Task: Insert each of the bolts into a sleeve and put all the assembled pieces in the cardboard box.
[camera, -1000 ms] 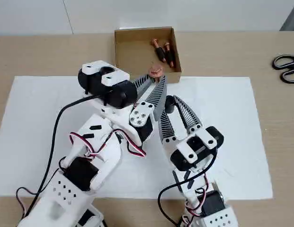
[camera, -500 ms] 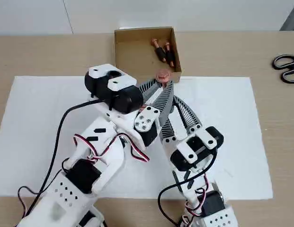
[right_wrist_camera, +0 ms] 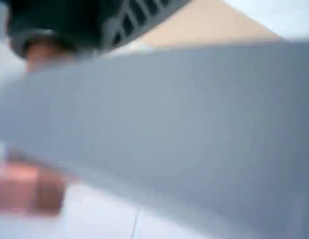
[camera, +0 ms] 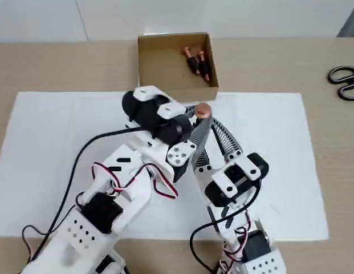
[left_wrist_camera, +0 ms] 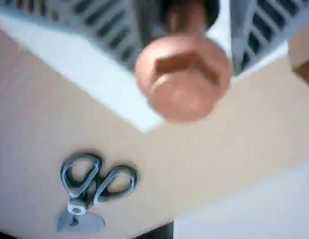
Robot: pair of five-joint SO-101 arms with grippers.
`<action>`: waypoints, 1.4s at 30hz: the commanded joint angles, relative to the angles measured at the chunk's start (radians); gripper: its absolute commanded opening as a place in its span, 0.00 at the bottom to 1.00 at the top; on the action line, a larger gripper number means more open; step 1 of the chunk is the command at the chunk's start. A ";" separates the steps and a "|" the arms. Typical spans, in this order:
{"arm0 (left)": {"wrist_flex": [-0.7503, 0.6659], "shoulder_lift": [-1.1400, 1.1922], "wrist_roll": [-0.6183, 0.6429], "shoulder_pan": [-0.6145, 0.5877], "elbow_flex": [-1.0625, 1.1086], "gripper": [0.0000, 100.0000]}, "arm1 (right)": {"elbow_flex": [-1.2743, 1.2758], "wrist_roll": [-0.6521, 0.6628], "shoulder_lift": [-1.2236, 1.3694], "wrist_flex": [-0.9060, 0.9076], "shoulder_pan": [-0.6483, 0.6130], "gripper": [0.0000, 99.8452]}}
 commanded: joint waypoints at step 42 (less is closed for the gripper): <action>-0.037 -0.865 -0.124 -0.318 0.526 0.01 | -0.436 0.057 0.127 0.450 0.272 0.01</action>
